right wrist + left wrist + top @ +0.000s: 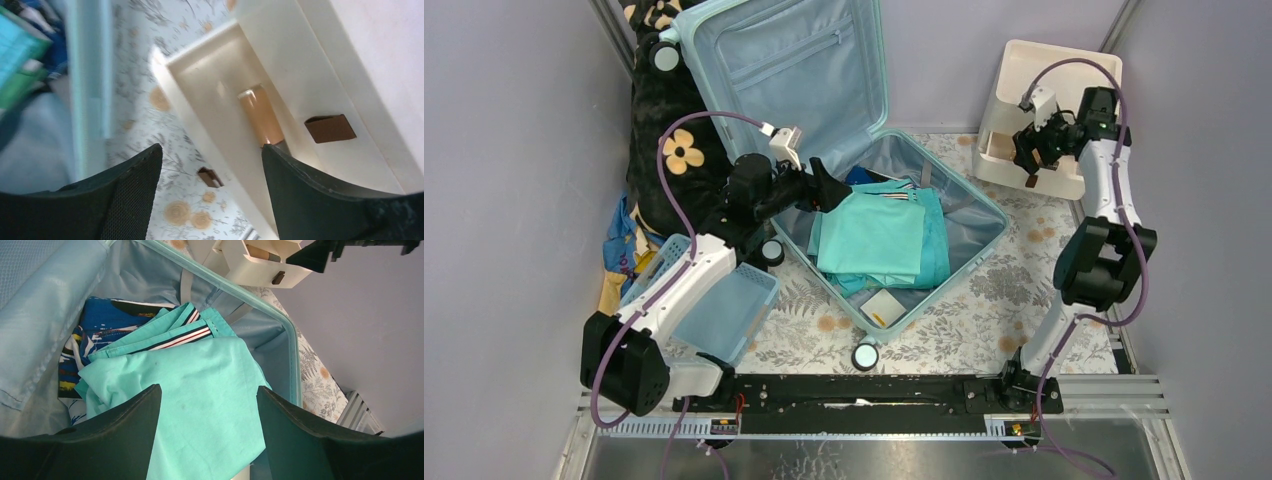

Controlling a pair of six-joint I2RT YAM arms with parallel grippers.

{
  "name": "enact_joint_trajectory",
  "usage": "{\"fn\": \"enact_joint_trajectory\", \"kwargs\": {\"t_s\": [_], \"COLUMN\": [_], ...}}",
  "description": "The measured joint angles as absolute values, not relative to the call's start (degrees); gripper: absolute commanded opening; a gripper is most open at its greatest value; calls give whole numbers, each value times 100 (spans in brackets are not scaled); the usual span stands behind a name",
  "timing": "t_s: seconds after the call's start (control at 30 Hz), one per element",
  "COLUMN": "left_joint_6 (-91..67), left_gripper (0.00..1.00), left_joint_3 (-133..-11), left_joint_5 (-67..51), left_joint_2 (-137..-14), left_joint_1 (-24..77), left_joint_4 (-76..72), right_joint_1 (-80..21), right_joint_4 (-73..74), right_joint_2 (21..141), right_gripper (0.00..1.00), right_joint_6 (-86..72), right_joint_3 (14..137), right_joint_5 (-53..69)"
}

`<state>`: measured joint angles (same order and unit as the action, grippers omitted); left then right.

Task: Open, take out, and arrange the luggage
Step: Place the personal item in the drawer, then close the drawer of the storage box.

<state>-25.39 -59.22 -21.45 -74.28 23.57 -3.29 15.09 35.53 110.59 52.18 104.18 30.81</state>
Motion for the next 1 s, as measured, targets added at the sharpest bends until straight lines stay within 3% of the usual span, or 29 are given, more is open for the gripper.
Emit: {"fn": "enact_joint_trajectory", "kwargs": {"t_s": [0.33,0.47,0.57,1.0], "left_joint_6": [-2543,-2567,-2628,-2926], "left_gripper": [78,78,78,78], "left_joint_3": [-6014,-6104,-6171,-6222], "left_joint_5": [-2165,-2198,-2222,-2318], "left_joint_2": [-7487,-7570,-7653,-7848], "left_joint_1": [2357,2357,2357,2357], "left_joint_4": [-336,-336,-344,-434], "right_joint_1": [1584,1647,1831,2036], "right_joint_4": [4180,4263,4300,3293], "right_joint_2": [9467,9402,9515,10580], "right_gripper": [78,53,39,13], "right_joint_6": [5332,5494,5572,6058], "right_joint_3": [9277,8702,8510,8305], "right_joint_5": [4606,4654,4595,3638]}}
